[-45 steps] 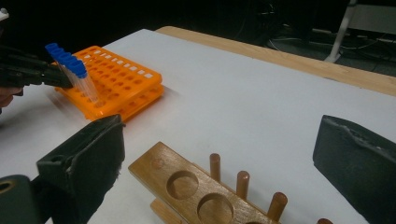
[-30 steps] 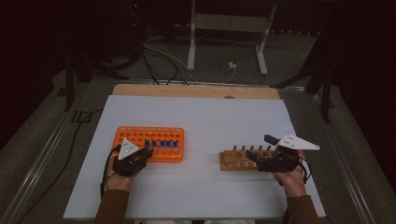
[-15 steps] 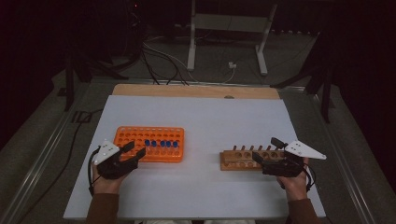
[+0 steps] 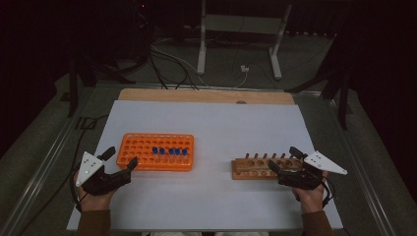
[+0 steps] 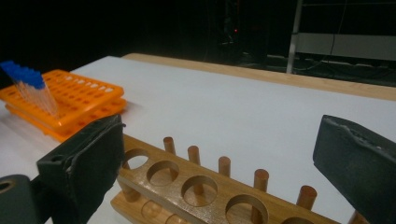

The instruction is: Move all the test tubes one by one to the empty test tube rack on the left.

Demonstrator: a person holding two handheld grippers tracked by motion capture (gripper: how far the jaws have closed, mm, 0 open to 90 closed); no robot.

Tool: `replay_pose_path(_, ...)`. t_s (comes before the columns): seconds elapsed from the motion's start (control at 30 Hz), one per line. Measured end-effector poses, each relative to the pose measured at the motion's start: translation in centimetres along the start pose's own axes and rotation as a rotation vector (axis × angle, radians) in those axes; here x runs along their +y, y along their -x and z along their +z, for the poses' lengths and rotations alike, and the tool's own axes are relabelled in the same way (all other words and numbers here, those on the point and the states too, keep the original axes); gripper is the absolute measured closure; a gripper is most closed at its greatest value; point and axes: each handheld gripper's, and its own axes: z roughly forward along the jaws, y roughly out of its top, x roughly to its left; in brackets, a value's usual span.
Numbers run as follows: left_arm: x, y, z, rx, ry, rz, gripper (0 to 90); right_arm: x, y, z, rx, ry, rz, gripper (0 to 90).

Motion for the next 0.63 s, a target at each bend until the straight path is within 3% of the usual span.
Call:
replay_pose_path(0.2,-0.13,-0.17,-0.14,0.02,0.01,-0.016,0.9,-0.43,0.2,0.07,-0.024,0.003,0.013,2.5)
replay_pose_path(0.63,-0.39,0.0,0.04,0.026,0.0,-0.022,0.6,-0.56,0.45,0.04,-0.04,0.012,0.023,2.4)
